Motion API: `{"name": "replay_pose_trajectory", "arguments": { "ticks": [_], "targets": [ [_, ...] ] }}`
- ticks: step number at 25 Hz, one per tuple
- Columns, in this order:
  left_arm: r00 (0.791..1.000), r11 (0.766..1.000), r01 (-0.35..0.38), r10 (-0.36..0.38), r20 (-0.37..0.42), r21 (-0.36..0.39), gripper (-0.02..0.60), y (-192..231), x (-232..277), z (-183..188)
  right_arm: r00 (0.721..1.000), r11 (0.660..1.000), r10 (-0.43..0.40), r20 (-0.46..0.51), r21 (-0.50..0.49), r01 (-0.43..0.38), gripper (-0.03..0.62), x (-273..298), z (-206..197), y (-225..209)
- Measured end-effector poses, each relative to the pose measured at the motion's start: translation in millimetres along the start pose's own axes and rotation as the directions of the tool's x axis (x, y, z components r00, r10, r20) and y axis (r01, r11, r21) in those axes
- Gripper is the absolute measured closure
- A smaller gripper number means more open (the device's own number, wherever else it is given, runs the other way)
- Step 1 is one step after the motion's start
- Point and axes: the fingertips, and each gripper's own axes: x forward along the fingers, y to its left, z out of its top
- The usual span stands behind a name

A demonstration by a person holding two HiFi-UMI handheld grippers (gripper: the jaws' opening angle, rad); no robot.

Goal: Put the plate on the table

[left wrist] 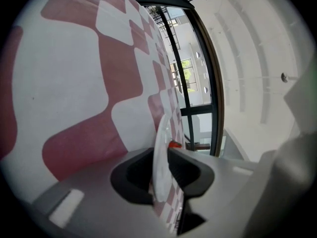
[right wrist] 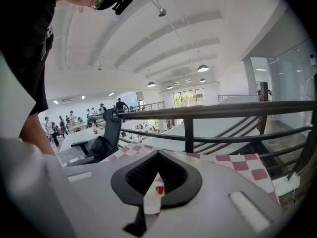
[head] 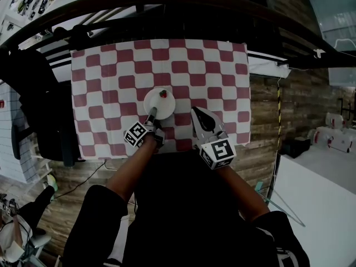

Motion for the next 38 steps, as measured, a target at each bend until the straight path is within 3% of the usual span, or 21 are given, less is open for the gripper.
{"name": "replay_pose_trajectory", "arguments": {
  "ticks": [8, 16, 28, 36, 38],
  "targets": [
    [1.0, 1.0, 0.006, -0.006, 0.007, -0.001, 0.401, -2.4, -2.2, -2.3, 1.0, 1.0, -0.005, 0.009, 0.005, 0.004, 0.597, -2.1, -0.3, -0.8],
    [1.0, 1.0, 0.004, -0.004, 0.01, 0.013, 0.332, -7.0, -8.6, -5.9, 1.0, 1.0, -0.011, 0.02, 0.003, 0.011, 0.597, -7.9, -0.3, 1.9],
    [1.0, 1.0, 0.005, -0.005, -0.017, 0.027, 0.304, -3.1, -26.4, -15.6, 0.999, 1.0, -0.027, 0.028, 0.015, 0.026, 0.597, -18.2, -3.3, 9.8],
    [0.999, 0.994, 0.03, -0.025, -0.044, 0.102, 0.304, -8.5, -43.6, -22.7, 0.997, 0.998, -0.054, 0.05, 0.03, 0.053, 0.597, -25.6, -3.2, 16.1],
    [0.998, 0.988, 0.044, -0.038, -0.041, 0.151, 0.313, -16.3, -49.1, -22.5, 0.997, 0.998, -0.05, 0.058, 0.027, 0.049, 0.597, -26.6, -2.3, 21.1]
  ]
}}
